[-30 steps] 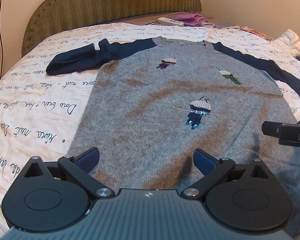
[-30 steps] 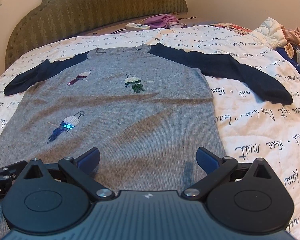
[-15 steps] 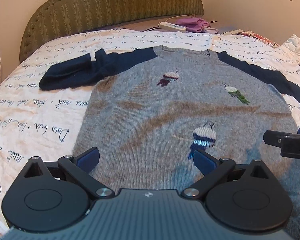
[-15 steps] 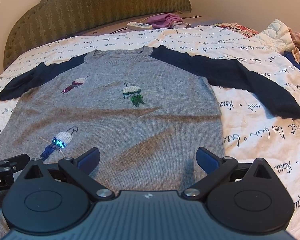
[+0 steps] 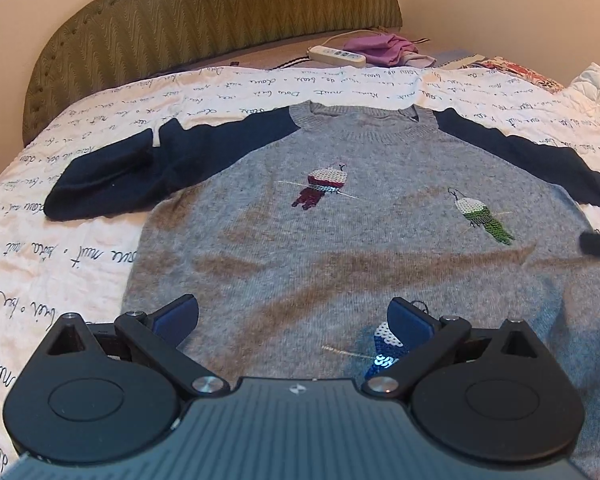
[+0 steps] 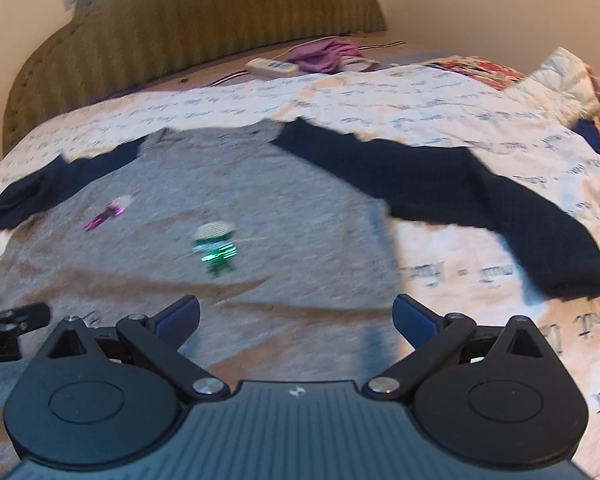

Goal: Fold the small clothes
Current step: 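Grasp the navy sleeve cuff with the right gripper and lift it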

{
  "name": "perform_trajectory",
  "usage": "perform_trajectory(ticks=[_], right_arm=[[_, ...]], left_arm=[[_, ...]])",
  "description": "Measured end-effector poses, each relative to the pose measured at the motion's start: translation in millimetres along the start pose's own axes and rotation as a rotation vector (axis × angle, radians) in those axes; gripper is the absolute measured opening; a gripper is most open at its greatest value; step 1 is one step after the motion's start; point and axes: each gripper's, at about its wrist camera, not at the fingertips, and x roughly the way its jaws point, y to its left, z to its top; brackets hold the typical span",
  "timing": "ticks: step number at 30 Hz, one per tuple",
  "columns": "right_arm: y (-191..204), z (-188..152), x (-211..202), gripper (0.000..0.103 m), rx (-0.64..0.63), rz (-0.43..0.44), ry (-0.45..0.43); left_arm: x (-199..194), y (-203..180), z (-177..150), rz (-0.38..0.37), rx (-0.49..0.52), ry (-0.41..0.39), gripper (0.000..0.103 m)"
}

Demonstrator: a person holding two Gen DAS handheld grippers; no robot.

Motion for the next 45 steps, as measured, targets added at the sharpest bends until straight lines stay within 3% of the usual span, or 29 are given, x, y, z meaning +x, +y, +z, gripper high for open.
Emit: perform_trajectory(ticks=[4, 9, 12, 13, 14, 19, 22, 25, 28, 29, 32, 36, 39, 41, 43, 45], right_arm=[[-52, 6, 4, 0.103, -0.020, -0.154, -0.045], [-94, 1, 9, 0.101, -0.196, -0.281, -0.083], [-104, -5, 15, 0.076, -0.306, -0.293, -0.060], [-105, -7, 19, 0.053, -0.337, -0.302, -0.040], [-107, -8, 23, 0.040, -0.352, -0.304, -0.013], [-112, -11, 28, 0.040, -0.418, -0.298, 0.001], [-115, -10, 22, 0.041, -0.400, -0.234, 0.003], [-114, -13, 24, 0.040, -0.445, -0.268, 0.019], [-125, -8, 25, 0.008, -0.379, -0.254, 0.026], [-129, -5, 25, 0.007, -0.352, -0.249, 0.026], [-135, 12, 11, 0.006, -0.186, -0.159, 0.001], [-119, 36, -14, 0.006, 0.093, 0.156, -0.064], [-78, 46, -9, 0.006, 0.187, 0.374, -0.068], [-45, 48, 5, 0.006, 0.213, 0.472, -0.043], [-14, 47, 22, 0.008, 0.221, 0.507, -0.027], [7, 43, 36, 0.018, 0.246, 0.517, -0.005]], left_arm=[[7, -5, -1, 0.002, 0.016, 0.017, 0.102], [18, -11, 2, -0.009, 0.004, 0.052, 0.102], [22, -15, 3, -0.005, 0.010, 0.052, 0.102], [24, -17, 4, -0.004, 0.011, 0.055, 0.103], [25, -18, 4, -0.005, 0.011, 0.057, 0.103], [25, -20, 6, -0.009, 0.022, 0.050, 0.103], [25, -19, 8, -0.014, 0.012, 0.045, 0.103], [25, -21, 10, -0.021, 0.014, 0.040, 0.102], [20, -24, 14, -0.056, 0.013, 0.012, 0.102], [17, -24, 16, -0.086, 0.003, -0.001, 0.102], [10, -13, 24, -0.301, -0.113, -0.046, 0.102], [17, 9, 39, -0.556, -0.337, -0.078, 0.102], [33, 19, 53, -0.653, -0.474, -0.080, 0.102], [48, 22, 61, -0.673, -0.548, -0.044, 0.101], [62, 26, 66, -0.744, -0.613, -0.012, 0.101], [73, 24, 67, -0.759, -0.623, 0.034, 0.101]])
